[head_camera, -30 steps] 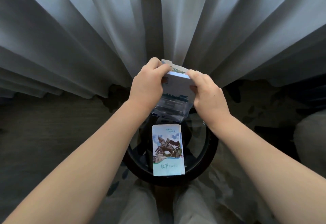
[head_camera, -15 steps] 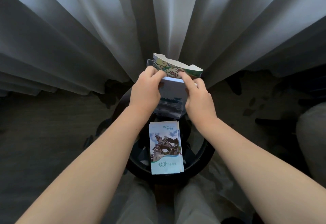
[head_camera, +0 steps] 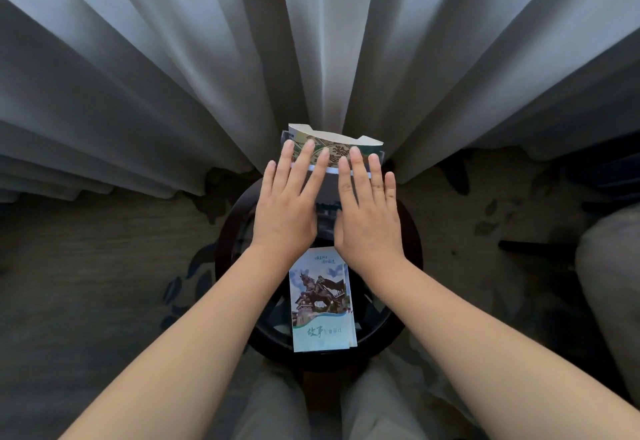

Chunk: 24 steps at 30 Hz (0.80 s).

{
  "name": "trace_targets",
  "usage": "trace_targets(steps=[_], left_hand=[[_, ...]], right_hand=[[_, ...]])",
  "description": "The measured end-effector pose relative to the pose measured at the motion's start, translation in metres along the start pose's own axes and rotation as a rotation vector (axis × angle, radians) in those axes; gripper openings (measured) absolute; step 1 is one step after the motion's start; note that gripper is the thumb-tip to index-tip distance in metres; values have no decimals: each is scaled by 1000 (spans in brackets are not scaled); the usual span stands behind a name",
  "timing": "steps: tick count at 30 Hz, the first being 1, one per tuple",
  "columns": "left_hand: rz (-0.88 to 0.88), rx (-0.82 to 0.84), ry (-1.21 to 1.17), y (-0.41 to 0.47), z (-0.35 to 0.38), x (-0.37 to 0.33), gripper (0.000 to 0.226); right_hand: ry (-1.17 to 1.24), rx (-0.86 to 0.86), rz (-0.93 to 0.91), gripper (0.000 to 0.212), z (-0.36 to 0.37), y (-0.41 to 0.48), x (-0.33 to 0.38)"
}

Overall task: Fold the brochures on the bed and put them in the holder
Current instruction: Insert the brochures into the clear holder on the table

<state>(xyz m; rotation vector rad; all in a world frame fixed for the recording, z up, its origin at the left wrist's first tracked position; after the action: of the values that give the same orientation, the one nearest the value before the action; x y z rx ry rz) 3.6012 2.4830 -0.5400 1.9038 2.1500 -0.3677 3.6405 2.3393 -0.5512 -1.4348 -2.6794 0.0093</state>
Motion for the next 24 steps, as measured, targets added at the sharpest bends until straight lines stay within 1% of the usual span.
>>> trace_targets(steps=[5,10,13,15,18,21,24], left_hand=[[-14,31,-19,9,-2,-5,79],[-17,44,-19,-4,3,4,88],[-54,80,-23,-25,15,14,89],[-88,122,-21,-43,28,19,91],[-167,232,-5,-75,56,24,90],[-315,400,-27,-109,89,25,88],[-506,567,-90,-141,123,26,85]], right_hand=[[-8,7,-1,91,-3,7,-5],[-45,17,-36,94,6,-9,-10],[-98,77,-72,97,21,-28,-9],[-107,155,-73,99,34,-43,-7],[-108,328,-93,101,63,-70,-1],[-77,536,-70,97,92,-99,3],[-2,702,-14,88,117,-124,6]])
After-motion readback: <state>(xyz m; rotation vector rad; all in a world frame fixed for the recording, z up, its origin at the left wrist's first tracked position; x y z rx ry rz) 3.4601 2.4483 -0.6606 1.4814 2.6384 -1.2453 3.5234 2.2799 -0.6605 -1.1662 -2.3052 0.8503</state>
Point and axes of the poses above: each hand's wrist, its own y-axis towards the middle knuckle, its own z-axis out of the palm, x = y × z, the point moved 1 cm from there along y, towards the middle knuckle, and after that the axes turned 7 degrees about -y, right-handed, at the moved point
